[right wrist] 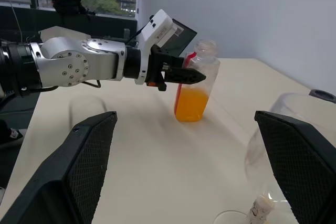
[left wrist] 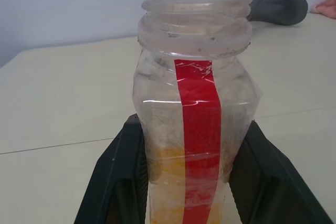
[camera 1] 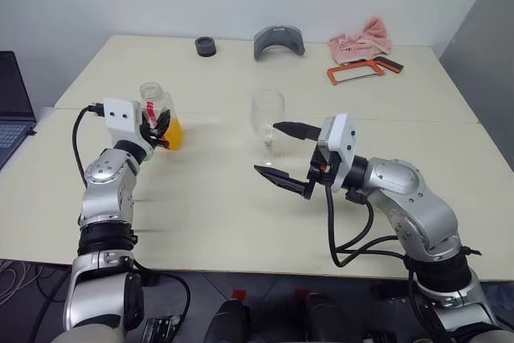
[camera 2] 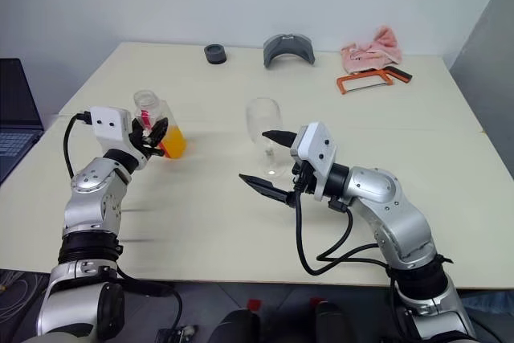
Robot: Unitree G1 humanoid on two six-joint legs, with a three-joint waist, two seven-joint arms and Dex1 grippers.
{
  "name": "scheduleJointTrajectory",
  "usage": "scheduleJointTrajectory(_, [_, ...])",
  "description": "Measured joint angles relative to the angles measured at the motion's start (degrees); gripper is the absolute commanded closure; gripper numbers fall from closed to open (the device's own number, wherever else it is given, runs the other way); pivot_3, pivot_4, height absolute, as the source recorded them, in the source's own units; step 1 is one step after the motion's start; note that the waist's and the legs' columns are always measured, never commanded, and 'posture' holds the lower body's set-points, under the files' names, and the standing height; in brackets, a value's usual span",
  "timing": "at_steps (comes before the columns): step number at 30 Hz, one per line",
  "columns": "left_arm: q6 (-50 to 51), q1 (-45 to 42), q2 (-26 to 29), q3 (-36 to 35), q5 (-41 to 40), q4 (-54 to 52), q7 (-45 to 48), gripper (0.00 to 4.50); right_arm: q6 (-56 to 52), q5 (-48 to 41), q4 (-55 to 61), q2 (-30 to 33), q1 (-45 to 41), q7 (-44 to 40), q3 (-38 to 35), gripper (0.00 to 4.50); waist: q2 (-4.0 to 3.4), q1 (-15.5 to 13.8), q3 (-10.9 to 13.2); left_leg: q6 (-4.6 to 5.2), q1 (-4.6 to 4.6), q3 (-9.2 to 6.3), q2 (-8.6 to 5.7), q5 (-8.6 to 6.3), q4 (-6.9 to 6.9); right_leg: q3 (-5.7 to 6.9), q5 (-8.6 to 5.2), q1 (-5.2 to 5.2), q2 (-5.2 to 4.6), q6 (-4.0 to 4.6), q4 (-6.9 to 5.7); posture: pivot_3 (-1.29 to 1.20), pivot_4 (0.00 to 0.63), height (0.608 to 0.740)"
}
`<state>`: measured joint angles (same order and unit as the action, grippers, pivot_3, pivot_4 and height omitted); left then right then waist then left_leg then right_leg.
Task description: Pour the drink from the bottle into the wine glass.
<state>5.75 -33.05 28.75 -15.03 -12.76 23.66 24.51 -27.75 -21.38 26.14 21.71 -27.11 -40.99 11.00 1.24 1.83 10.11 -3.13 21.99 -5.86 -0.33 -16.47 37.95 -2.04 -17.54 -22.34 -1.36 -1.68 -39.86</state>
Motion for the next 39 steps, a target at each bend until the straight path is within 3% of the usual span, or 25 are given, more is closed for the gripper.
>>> scheduleJointTrajectory(7, [1.97, -1.25, -0.72, 7.42, 0.98, -10.93, 4.64, 2.83, -0.17, -0.78, 1.20, 1.18, 3.46, 2.57, -5.28, 0.00, 0.01, -0.17, 0.01, -0.16, 0.09, -0.06, -0.06, 0.09, 0.00, -0.04, 0.00, 0.01, 0.01, 0.00, 0.08, 0.00, 0.150, 0.740])
scheduleJointTrajectory(13, [-5.99, -8.67, 3.05, 17.58, 10.44, -10.62, 10.24, 2.84, 1.16, 0.69, 1.20, 0.98, 6.53, 6.61, -7.71, 0.00, 0.02, -0.02, 0.02, -0.15, 0.06, 0.08, -0.09, 0.08, -0.04, 0.00, 0.00, -0.01, 0.08, 0.00, 0.07, 0.00, 0.150, 0.740])
scheduleJointTrajectory(25, [-27.57, -18.05, 6.13, 23.71, 21.67, 5.46, 13.37, 2.84, 0.59, -5.39, 1.60, 9.57, 8.92, 2.03, -15.04, 0.00, 0.04, 0.05, 0.05, 0.07, 0.03, 0.22, -0.11, -0.04, -0.04, -0.01, 0.00, -0.02, 0.10, 0.00, 0.08, 0.00, 0.150, 0.740])
scheduleJointTrajectory(39, [-46.48, -24.15, 9.35, 26.87, 36.65, 17.95, 2.40, 2.84, -0.25, -6.45, 1.59, 9.23, 7.82, 2.34, -13.51, 0.00, 0.05, 0.03, 0.06, 0.07, 0.06, 0.21, -0.13, -0.04, -0.02, 0.02, 0.00, -0.03, 0.09, 0.00, 0.06, 0.00, 0.150, 0.740])
